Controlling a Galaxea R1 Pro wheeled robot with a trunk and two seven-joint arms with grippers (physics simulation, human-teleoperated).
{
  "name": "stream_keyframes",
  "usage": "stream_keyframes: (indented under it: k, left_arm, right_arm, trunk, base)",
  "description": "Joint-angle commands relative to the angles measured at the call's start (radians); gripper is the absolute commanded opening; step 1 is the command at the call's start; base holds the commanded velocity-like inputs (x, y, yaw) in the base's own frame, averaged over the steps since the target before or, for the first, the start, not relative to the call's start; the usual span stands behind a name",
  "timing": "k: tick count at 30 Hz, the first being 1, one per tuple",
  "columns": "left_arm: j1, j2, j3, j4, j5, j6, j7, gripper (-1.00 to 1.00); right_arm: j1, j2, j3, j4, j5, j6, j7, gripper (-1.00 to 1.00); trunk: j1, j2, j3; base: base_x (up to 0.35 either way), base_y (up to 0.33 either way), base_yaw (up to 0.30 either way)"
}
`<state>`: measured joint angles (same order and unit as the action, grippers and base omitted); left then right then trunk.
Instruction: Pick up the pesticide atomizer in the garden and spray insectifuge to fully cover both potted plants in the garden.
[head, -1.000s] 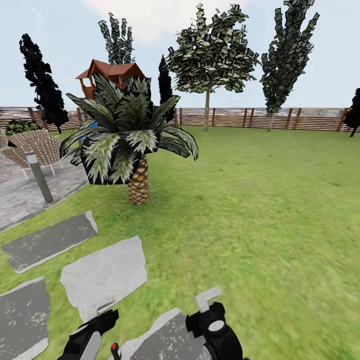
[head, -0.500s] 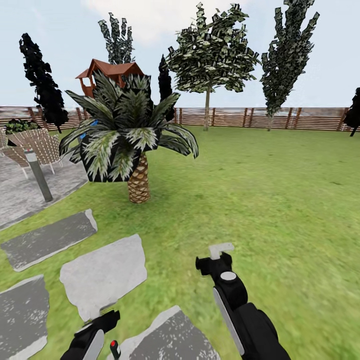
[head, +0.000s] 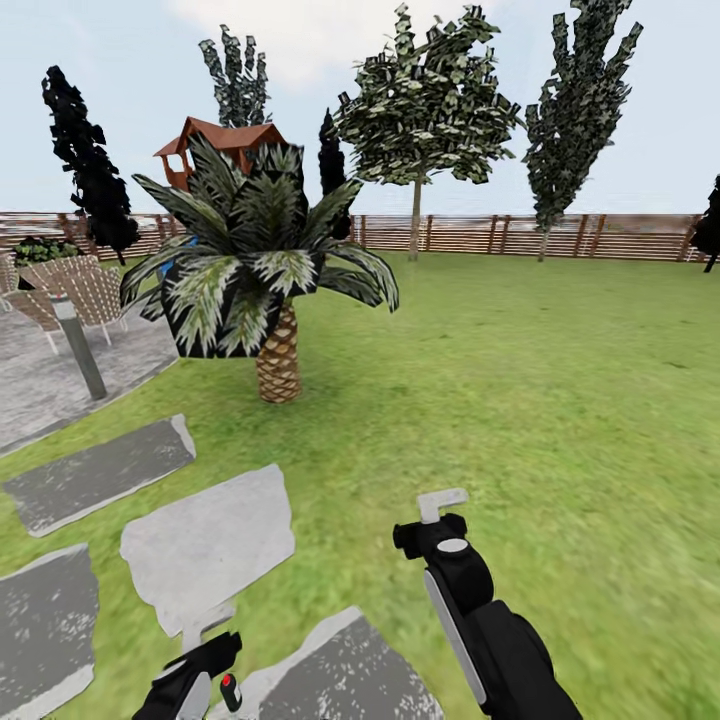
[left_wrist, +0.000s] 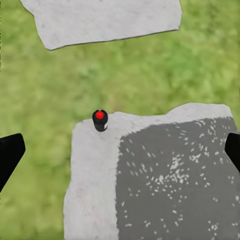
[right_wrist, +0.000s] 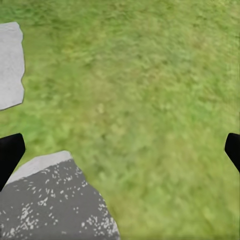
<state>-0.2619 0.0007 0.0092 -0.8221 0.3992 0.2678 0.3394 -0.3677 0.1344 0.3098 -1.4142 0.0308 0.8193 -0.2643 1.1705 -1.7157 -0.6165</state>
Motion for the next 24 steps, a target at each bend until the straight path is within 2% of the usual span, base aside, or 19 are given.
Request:
stream_keyframes:
  k: [1, 6, 10, 12, 16, 19, 24]
  left_arm:
    - [-0.006, -0.001, 0.000, 0.016, 0.000, -0.010, -0.002, 1.00]
    - [-0.016, 0.001, 0.000, 0.057, 0.000, -0.060, -0.034, 1.00]
    - [-0.017, 0.001, 0.000, 0.071, 0.000, -0.072, -0.056, 1.00]
    - [-0.017, 0.000, 0.000, 0.074, -0.001, -0.074, -0.059, 1.00]
    - [-0.017, 0.001, -0.002, 0.075, -0.004, -0.073, -0.061, 1.00]
    - [-0.020, 0.009, -0.033, 0.083, -0.029, -0.072, -0.062, 1.00]
    - [-0.020, 0.004, -0.042, 0.095, -0.059, -0.072, -0.062, 1.00]
  right_arm:
    - [0.000, 0.000, 0.001, 0.000, 0.000, 0.001, 0.000, 1.00]
    - [0.000, 0.001, 0.004, 0.000, 0.000, 0.005, 0.002, 1.00]
    - [0.000, 0.002, 0.017, 0.000, 0.000, 0.004, 0.001, 1.00]
    - [0.000, 0.001, 0.034, 0.000, 0.000, 0.003, 0.001, 1.00]
    - [0.000, 0.001, 0.041, 0.000, 0.000, 0.001, 0.000, 1.00]
    - [0.000, 0.002, 0.045, 0.000, 0.000, -0.002, -0.003, 1.00]
    - [0.000, 0.002, 0.046, 0.000, 0.000, -0.003, -0.004, 1.00]
  trunk:
    - [0.004, -0.007, -0.003]
    - [0.023, -0.042, -0.019]
    - [0.038, -0.070, -0.031]
    - [0.046, -0.084, -0.038]
    - [0.061, -0.112, -0.050]
    - [0.073, -0.133, -0.060]
    - [0.092, -0.168, -0.075]
  base:
    - [0.000, 0.000, 0.182]
    - [0.000, 0.000, 0.239]
    - [0.000, 0.000, 0.235]
    - [0.000, 0.000, 0.066]
    - [0.000, 0.000, 0.016]
    - [0.000, 0.000, 0.002]
    - [0.000, 0.000, 0.000]
